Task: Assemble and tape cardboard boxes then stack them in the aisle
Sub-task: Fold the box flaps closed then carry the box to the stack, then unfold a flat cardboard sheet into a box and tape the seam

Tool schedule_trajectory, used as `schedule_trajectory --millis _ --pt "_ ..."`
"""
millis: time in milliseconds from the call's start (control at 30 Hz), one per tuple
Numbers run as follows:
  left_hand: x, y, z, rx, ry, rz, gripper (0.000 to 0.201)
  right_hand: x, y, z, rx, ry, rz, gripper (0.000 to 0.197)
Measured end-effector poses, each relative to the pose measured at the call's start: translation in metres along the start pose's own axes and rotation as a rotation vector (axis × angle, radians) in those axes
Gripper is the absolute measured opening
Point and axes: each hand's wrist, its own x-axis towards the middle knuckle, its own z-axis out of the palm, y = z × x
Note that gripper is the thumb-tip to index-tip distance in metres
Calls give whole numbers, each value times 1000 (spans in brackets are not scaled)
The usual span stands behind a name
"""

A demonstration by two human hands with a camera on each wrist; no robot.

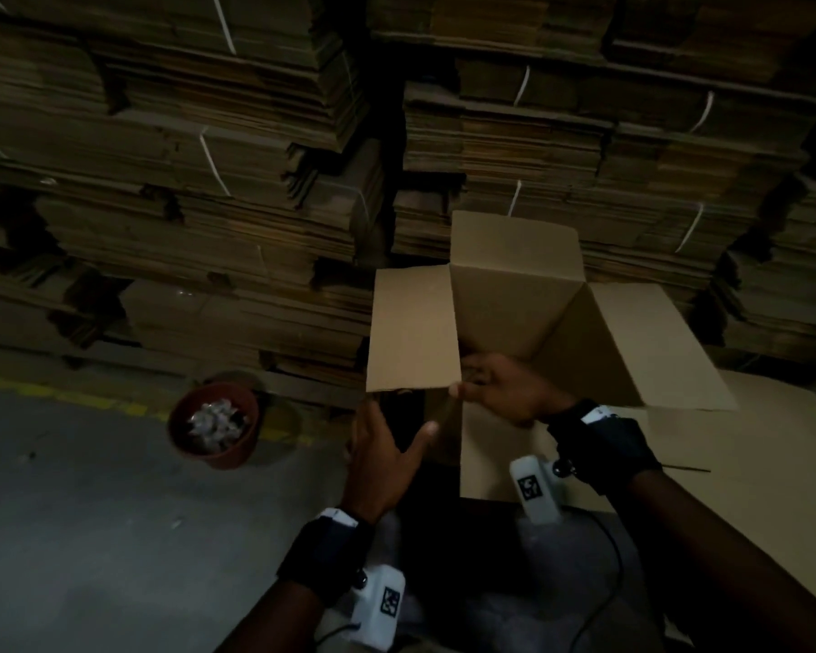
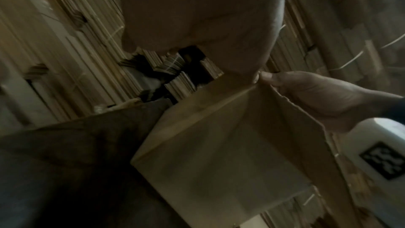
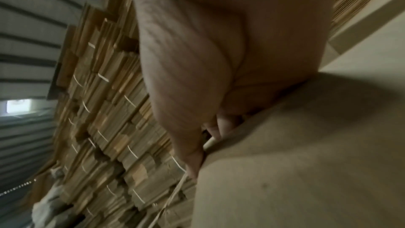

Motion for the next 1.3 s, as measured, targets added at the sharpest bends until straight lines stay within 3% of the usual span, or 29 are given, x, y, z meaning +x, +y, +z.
schedule_trajectory --millis 67,200,333,433,500,633,833,933,967,1033,1100,1200,1300 --pt "8 17 8 -39 -56 33 95 -9 -4 -12 29 6 -5 24" --pt "27 51 19 -44 -149 124 89 -31 -11 -38 36 67 -21 27" --pt "37 64 21 194 -272 113 118 -59 -12 -64 91 166 -28 34" --pt "34 68 5 296 -339 239 125 -81 -2 -80 140 219 -36 35" --pt "35 69 -11 397 -344 308 121 -94 12 -87 187 254 -43 36" --pt "58 76 -38 549 -294 225 133 -118 42 -94 331 257 -56 32" --pt "92 82 -55 513 -260 201 129 -113 90 -102 392 433 123 26" --pt "84 90 -49 498 -220 201 122 -102 102 -102 126 538 171 28" --pt "82 93 -46 486 -192 179 122 -100 104 -100 -72 532 238 36" --pt "75 98 -39 474 -137 137 123 -89 120 -90 -448 504 408 73" --pt "72 97 -33 483 -89 106 125 -80 125 -66 -552 524 468 90" --pt "75 90 -34 457 -56 70 115 -78 109 -13 -368 538 431 80" --pt "80 76 -51 263 -120 95 77 -97 101 33 138 710 199 73"
